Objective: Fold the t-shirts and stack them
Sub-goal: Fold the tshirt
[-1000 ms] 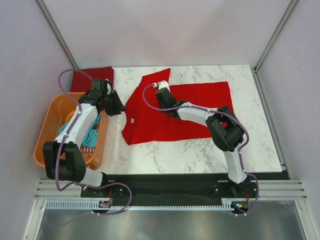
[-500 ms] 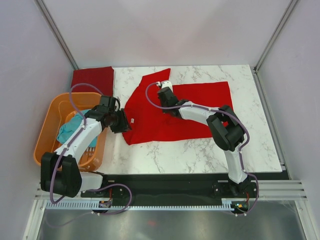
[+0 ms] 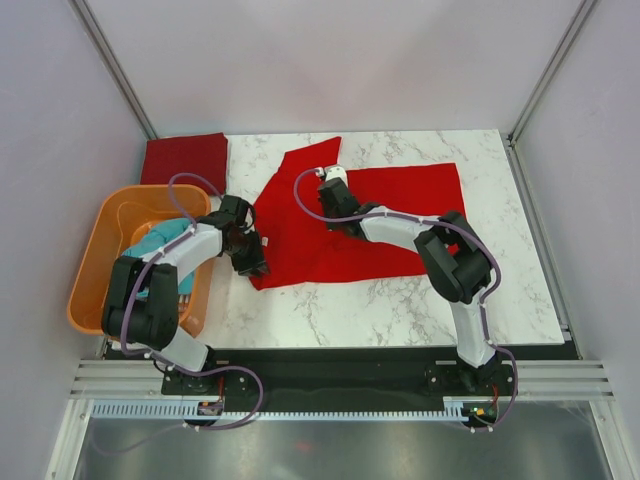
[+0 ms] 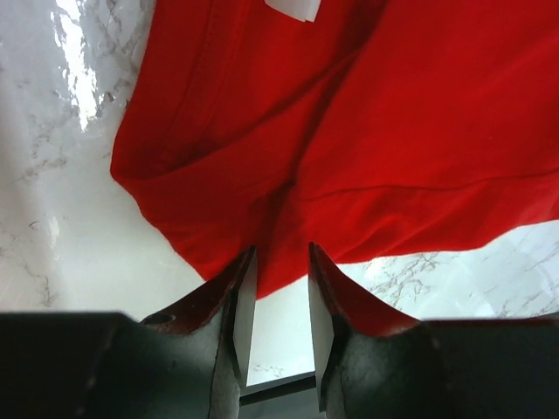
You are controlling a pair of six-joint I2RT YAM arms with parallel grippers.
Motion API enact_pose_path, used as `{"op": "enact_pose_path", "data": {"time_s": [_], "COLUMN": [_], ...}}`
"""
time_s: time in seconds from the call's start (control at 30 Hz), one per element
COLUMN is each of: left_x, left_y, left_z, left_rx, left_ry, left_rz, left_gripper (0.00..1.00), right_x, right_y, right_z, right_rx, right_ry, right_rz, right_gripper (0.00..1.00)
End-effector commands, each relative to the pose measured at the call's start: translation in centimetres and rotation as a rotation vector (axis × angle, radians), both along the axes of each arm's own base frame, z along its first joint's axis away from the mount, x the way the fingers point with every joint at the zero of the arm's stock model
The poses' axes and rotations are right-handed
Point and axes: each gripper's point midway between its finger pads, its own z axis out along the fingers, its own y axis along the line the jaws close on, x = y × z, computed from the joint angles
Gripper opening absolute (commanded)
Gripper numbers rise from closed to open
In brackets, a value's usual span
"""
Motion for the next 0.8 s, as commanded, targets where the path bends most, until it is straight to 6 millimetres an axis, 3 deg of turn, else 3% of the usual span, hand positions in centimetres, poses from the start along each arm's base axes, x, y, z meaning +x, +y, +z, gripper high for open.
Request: {"op": "enact_pose_path", "data": {"time_s": [0.0,0.1,0.27,0.37,0.63,0.77], "left_x": [1.9,2.1,2.7,3.6,5.0,5.5], "left_y": [-0.8,-1.1,-0.6,-0.4,1.4,1.8], "left_z": [0.2,-0.3,0.0,0.4,0.1,-0.3], "left_rx": [-0.013,-0.016,0.019,0.039,0.156,0.191], "left_ry": [-0.033,-0.013,-0.040,-0.063,-0.077,-0.057], "left_rz": [-0.028,-0.038,-0.035,-0.028,-0.011,-0.013], "left_gripper": [0.37,0.34,0.08,0.02,0.03,0.14], "right_x": [0.6,0.5,0.6,0.7,0.6,0.6], "right_y": [0.3,0.2,0.3,-0.1,-1.2,-1.6], "right_z": [3.0,3.0,3.4,3.7,3.1,2.8], "right_rx": [0.073,0.083,0.094,0.098,0.072,0.062], "right_ry": [-0.056,-0.056,-0.062,-0.069,-0.069,-0.066], "right_rz": [-0.007,-0.007,-0.007,-0.018,-0.027,-0.035], "right_gripper": [0.00,0.00,0.00,0.00,0.00,0.00]}}
